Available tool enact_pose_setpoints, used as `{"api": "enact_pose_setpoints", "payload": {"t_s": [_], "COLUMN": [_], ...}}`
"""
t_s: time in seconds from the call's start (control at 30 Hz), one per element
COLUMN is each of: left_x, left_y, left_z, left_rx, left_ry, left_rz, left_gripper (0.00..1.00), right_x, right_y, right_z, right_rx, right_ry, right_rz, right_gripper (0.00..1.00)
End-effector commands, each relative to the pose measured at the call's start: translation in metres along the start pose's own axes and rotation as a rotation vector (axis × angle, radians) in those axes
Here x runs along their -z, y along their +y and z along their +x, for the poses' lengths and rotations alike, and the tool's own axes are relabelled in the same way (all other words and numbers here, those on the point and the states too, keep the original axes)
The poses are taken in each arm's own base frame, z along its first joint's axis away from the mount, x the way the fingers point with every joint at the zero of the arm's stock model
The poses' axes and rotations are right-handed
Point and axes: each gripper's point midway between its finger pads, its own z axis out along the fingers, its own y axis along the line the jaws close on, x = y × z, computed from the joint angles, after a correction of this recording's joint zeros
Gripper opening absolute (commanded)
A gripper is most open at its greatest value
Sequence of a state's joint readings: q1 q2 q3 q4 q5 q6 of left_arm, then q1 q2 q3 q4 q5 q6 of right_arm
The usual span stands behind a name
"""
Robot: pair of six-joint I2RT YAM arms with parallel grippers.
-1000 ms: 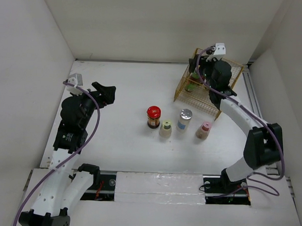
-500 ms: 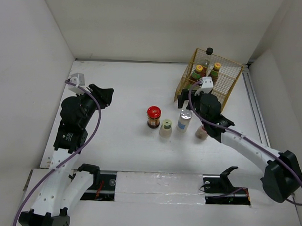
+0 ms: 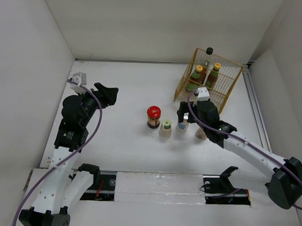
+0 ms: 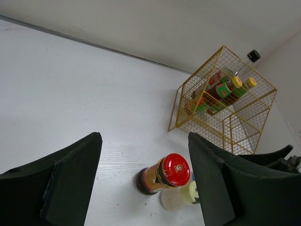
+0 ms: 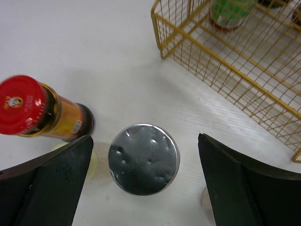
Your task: Organize the condiment bottles
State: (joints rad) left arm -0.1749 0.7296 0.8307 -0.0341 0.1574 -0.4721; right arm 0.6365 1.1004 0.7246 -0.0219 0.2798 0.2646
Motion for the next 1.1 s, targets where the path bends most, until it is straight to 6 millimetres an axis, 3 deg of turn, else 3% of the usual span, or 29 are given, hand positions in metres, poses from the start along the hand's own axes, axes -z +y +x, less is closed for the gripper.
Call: {"api": "enact_pose_setpoints", "payload": {"t_s": [0.0, 0.13, 0.17, 0.23, 0.27, 0.3, 0.37, 0.4, 0.43, 0.53, 0.7, 0.8, 0.83, 1.07], "left_x": [0.001, 0.004, 0.004, 0.004, 0.006, 0.006, 0.004, 0.004, 0.004, 0.006, 0.006, 0.008, 0.008, 0.009], "left_y": [-0.011, -0.013, -0.012, -0.012, -0.013, -0.013, -0.012, -0.012, -0.012, -0.012, -0.011, -0.012, -0.012, -0.014], "left_z": [-0.015, -0.018, -0.016, -0.016, -0.018, -0.018, -0.016, -0.016, -0.016, -0.018, -0.019, -0.021, -0.021, -0.020], "left_rx": [-0.020, -0.021, -0.020, -0.020, -0.021, -0.021, -0.020, -0.011, -0.011, -0.012, -0.011, -0.022, -0.022, -0.022], "left_ry": [-0.050, -0.060, -0.052, -0.052, -0.060, -0.060, -0.052, -0.052, -0.052, -0.065, -0.070, -0.078, -0.078, -0.072], "left_rz": [0.046, 0.052, 0.047, 0.047, 0.052, 0.052, 0.047, 0.048, 0.048, 0.044, 0.035, 0.040, 0.040, 0.050], "left_gripper": [0.70, 0.70, 0.70, 0.70, 0.70, 0.70, 0.70, 0.70, 0.70, 0.70, 0.70, 0.70, 0.70, 0.70], "right_x": [-0.002, -0.010, -0.012, -0.009, -0.006, 0.004, 0.019, 0.033, 0.040, 0.053, 0.036, 0.025, 0.025, 0.011], "right_y": [0.004, 0.005, 0.007, 0.009, 0.011, 0.014, 0.011, 0.011, 0.009, -0.017, -0.072, -0.088, -0.103, -0.127], "right_z": [0.012, 0.016, 0.013, 0.002, -0.011, -0.038, -0.071, -0.101, -0.115, -0.163, -0.196, -0.212, -0.219, -0.253], "right_rx": [-0.003, 0.013, 0.013, 0.015, 0.017, 0.013, 0.011, 0.007, 0.007, -0.014, -0.036, -0.039, -0.042, -0.029], "right_ry": [0.069, 0.091, 0.091, 0.057, 0.015, -0.065, -0.170, -0.259, -0.300, -0.428, -0.463, -0.486, -0.500, -0.559], "right_rz": [-0.008, -0.002, -0.002, 0.015, 0.021, 0.017, 0.052, 0.051, 0.058, 0.143, 0.246, 0.252, 0.274, 0.246], "right_gripper": [0.98, 0.82, 0.63, 0.45, 0.43, 0.43, 0.43, 0.42, 0.42, 0.39, 0.39, 0.39, 0.38, 0.37]}}
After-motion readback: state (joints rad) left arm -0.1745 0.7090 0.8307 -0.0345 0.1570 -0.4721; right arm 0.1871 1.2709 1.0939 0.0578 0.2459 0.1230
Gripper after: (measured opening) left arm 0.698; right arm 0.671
